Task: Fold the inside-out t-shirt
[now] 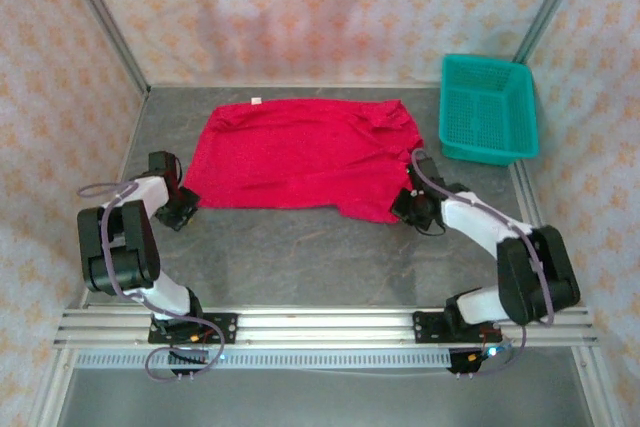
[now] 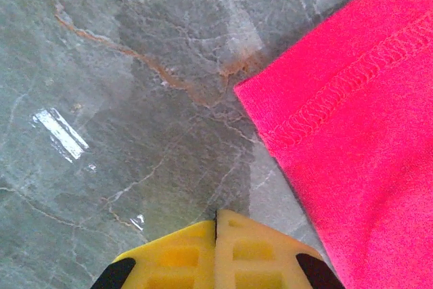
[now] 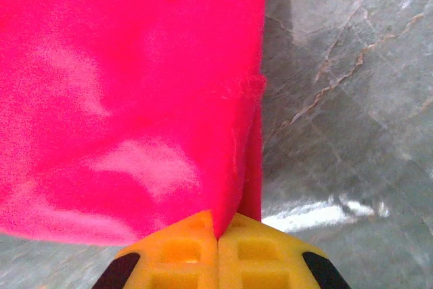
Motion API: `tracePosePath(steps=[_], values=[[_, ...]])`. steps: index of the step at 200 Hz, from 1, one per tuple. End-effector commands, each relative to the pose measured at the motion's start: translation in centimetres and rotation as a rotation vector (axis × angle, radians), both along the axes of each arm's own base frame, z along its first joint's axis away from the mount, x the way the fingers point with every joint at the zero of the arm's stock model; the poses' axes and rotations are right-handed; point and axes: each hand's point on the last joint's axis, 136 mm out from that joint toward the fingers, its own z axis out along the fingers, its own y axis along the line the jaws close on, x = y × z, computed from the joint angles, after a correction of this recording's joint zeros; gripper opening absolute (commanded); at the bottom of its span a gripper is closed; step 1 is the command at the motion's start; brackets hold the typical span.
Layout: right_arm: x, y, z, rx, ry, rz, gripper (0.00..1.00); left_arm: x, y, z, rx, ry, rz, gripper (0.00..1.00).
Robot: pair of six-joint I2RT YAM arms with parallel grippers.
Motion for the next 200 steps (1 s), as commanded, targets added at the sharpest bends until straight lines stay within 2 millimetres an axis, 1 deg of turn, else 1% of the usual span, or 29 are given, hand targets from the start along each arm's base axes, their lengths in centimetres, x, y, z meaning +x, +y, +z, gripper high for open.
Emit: tracePosePath(steps=[1, 14, 21, 29, 39, 43, 49, 54, 58, 74, 78, 80, 90, 99, 107, 114, 121, 145, 152, 161, 171, 179, 200], values=[[0.3, 0.4, 6.0, 0.048, -0.107, -0.009, 0.00, 2.6, -0.1, 1.8, 0.017, -0.136, -0.015, 0.00], [1.2, 0.4, 8.1, 0.055, -0.155, -0.020, 0.00, 2.4, -0.5, 2.5, 0.011, -0.162, -0.010, 0.00], [2.0, 0.6, 9.4, 0.066, -0.184, -0.021, 0.00, 2.2, -0.8, 2.8, 0.011, -0.174, -0.011, 0.00], [3.3, 0.9, 10.4, 0.070, -0.207, -0.021, 0.00, 2.2, -1.1, 3.2, 0.017, -0.187, -0.016, 0.00], [5.3, 1.1, 11.1, 0.071, -0.224, -0.029, 0.00, 2.2, -1.6, 3.7, 0.029, -0.195, -0.027, 0.00], [6.2, 1.3, 11.0, 0.072, -0.222, -0.029, 0.00, 2.2, -1.8, 3.8, 0.036, -0.197, -0.034, 0.00], [7.7, 1.6, 11.4, 0.083, -0.233, -0.031, 0.00, 2.2, -2.1, 4.0, 0.045, -0.196, -0.045, 0.00], [9.0, 1.9, 11.0, 0.086, -0.227, -0.030, 0.00, 2.2, -2.2, 4.1, 0.052, -0.195, -0.054, 0.00], [10.1, 2.1, 11.3, 0.092, -0.237, -0.033, 0.00, 2.3, -2.4, 4.2, 0.058, -0.195, -0.061, 0.00], [14.3, 2.6, 9.6, 0.089, -0.197, -0.038, 0.00, 2.3, -2.7, 4.2, 0.064, -0.177, -0.080, 0.00], [15.2, 2.7, 9.4, 0.091, -0.188, -0.037, 0.04, 2.3, -2.7, 4.2, 0.063, -0.171, -0.084, 0.00], [15.6, 2.7, 8.9, 0.088, -0.174, -0.037, 0.06, 2.3, -2.7, 4.2, 0.065, -0.169, -0.087, 0.00], [17.5, 2.7, 7.5, 0.083, -0.129, -0.035, 0.23, 2.2, -2.6, 4.2, 0.070, -0.155, -0.099, 0.00], [18.8, 2.5, 6.4, 0.075, -0.093, -0.030, 0.35, 2.0, -2.5, 4.4, 0.077, -0.142, -0.108, 0.00], [19.2, 2.1, 5.7, 0.065, -0.060, -0.025, 0.43, 1.8, -2.4, 4.5, 0.082, -0.134, -0.114, 0.00], [19.2, 1.8, 5.3, 0.052, -0.045, -0.017, 0.45, 1.7, -2.3, 4.7, 0.080, -0.135, -0.114, 0.00], [18.9, 1.3, 5.4, 0.039, -0.040, -0.014, 0.48, 1.7, -2.3, 4.8, 0.066, -0.143, -0.111, 0.00], [16.4, -0.3, 6.0, -0.016, -0.083, -0.019, 0.57, 2.0, -2.3, 4.7, -0.021, -0.197, -0.082, 0.15], [15.8, -0.7, 6.2, -0.025, -0.105, -0.024, 0.57, 2.2, -2.2, 4.6, -0.040, -0.208, -0.073, 0.21], [14.9, -1.2, 5.5, -0.043, -0.105, -0.030, 0.57, 2.6, -2.3, 4.7, -0.058, -0.219, -0.072, 0.29], [14.4, -1.6, 4.9, -0.054, -0.105, -0.033, 0.57, 3.1, -2.3, 4.7, -0.074, -0.224, -0.075, 0.36], [14.2, -1.9, 4.4, -0.061, -0.100, -0.038, 0.57, 3.5, -2.4, 4.6, -0.091, -0.228, -0.079, 0.39], [14.6, -2.6, 3.2, -0.061, -0.078, -0.057, 0.55, 4.2, -2.2, 4.2, -0.129, -0.225, -0.069, 0.40]])
